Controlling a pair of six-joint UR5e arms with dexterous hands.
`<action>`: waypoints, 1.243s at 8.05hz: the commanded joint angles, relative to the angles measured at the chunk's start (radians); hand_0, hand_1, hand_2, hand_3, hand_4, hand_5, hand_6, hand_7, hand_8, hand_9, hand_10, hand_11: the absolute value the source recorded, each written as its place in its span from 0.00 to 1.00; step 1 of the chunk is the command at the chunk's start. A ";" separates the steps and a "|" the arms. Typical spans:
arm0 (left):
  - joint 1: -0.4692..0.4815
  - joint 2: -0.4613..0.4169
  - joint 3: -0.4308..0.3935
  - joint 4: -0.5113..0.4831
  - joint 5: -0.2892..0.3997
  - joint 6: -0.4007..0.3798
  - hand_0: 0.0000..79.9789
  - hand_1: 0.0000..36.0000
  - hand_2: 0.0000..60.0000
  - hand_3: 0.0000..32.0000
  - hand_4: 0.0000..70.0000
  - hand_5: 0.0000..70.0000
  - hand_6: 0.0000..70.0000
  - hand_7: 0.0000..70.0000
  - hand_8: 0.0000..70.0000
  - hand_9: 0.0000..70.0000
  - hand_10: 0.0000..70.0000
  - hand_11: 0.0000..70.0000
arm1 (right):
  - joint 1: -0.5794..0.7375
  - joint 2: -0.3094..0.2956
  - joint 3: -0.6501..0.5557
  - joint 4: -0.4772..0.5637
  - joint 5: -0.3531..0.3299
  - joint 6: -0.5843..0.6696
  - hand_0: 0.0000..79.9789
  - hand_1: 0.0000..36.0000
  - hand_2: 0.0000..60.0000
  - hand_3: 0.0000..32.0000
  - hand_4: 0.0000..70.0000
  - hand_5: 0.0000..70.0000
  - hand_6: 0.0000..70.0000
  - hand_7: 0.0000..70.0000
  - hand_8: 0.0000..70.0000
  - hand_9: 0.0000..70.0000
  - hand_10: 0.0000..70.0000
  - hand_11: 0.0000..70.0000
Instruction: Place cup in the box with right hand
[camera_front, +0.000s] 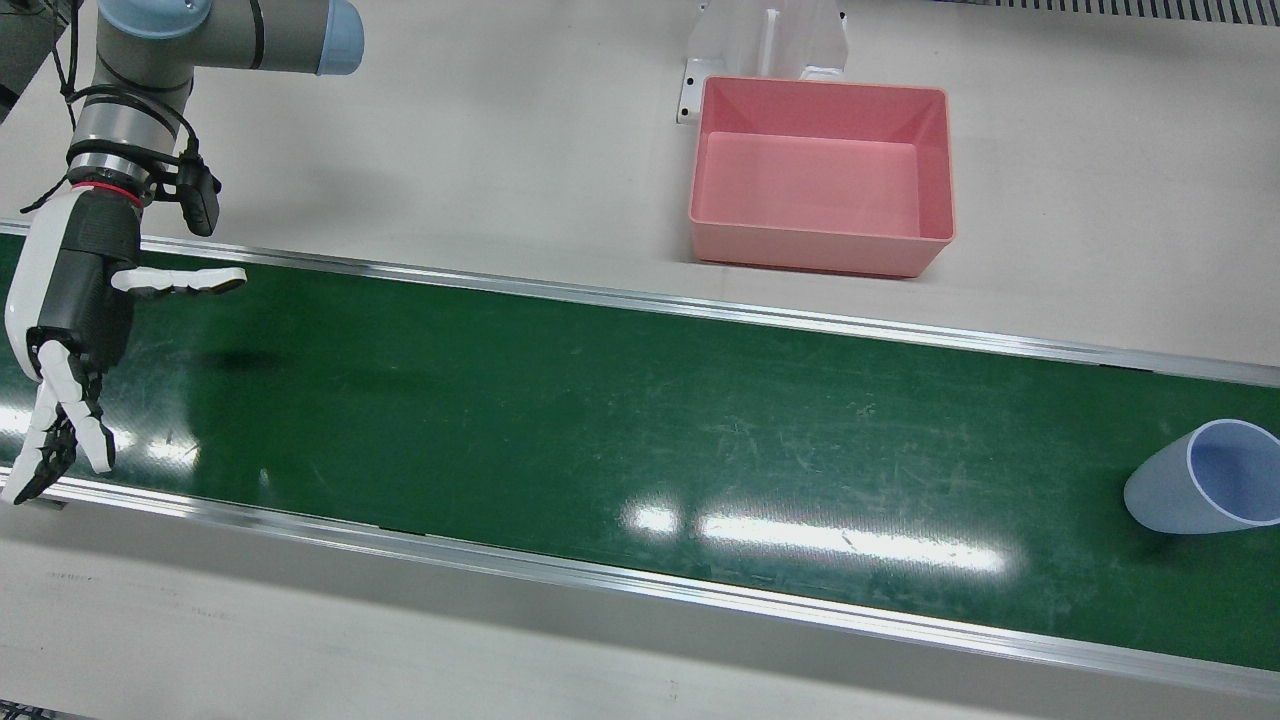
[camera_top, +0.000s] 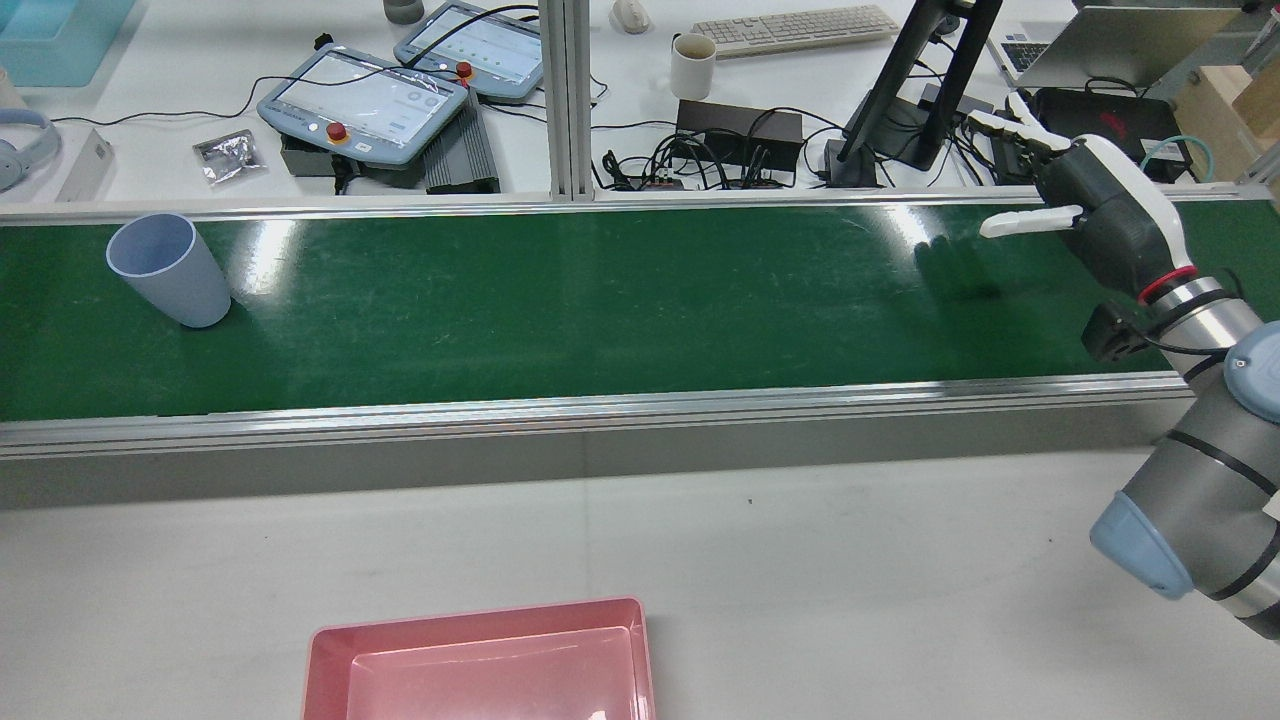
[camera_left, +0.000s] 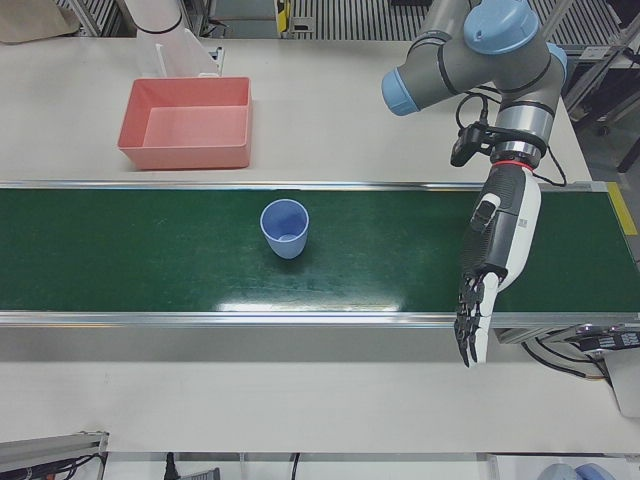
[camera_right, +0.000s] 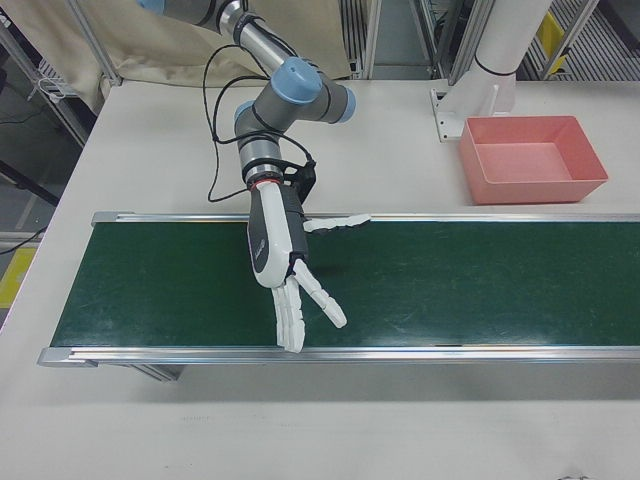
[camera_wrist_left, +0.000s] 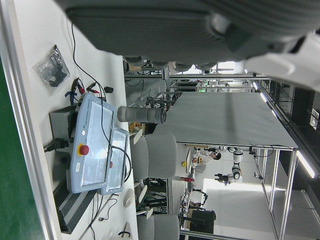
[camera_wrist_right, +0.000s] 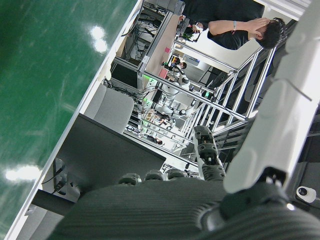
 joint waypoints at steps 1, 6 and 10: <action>0.000 0.000 0.000 0.000 0.000 0.000 0.00 0.00 0.00 0.00 0.00 0.00 0.00 0.00 0.00 0.00 0.00 0.00 | -0.012 -0.003 -0.007 -0.011 0.021 0.148 0.59 0.40 0.05 0.00 0.00 0.05 0.00 0.00 0.00 0.00 0.00 0.00; 0.000 0.000 0.000 0.000 0.000 0.000 0.00 0.00 0.00 0.00 0.00 0.00 0.00 0.00 0.00 0.00 0.00 0.00 | -0.023 -0.001 0.008 -0.083 0.017 0.177 0.58 0.47 0.27 0.00 0.09 0.04 0.02 0.03 0.00 0.00 0.00 0.00; 0.000 0.000 0.000 0.000 0.000 0.000 0.00 0.00 0.00 0.00 0.00 0.00 0.00 0.00 0.00 0.00 0.00 0.00 | -0.046 0.008 0.007 -0.080 0.011 0.105 0.59 0.43 0.19 0.00 0.07 0.04 0.01 0.00 0.00 0.00 0.00 0.00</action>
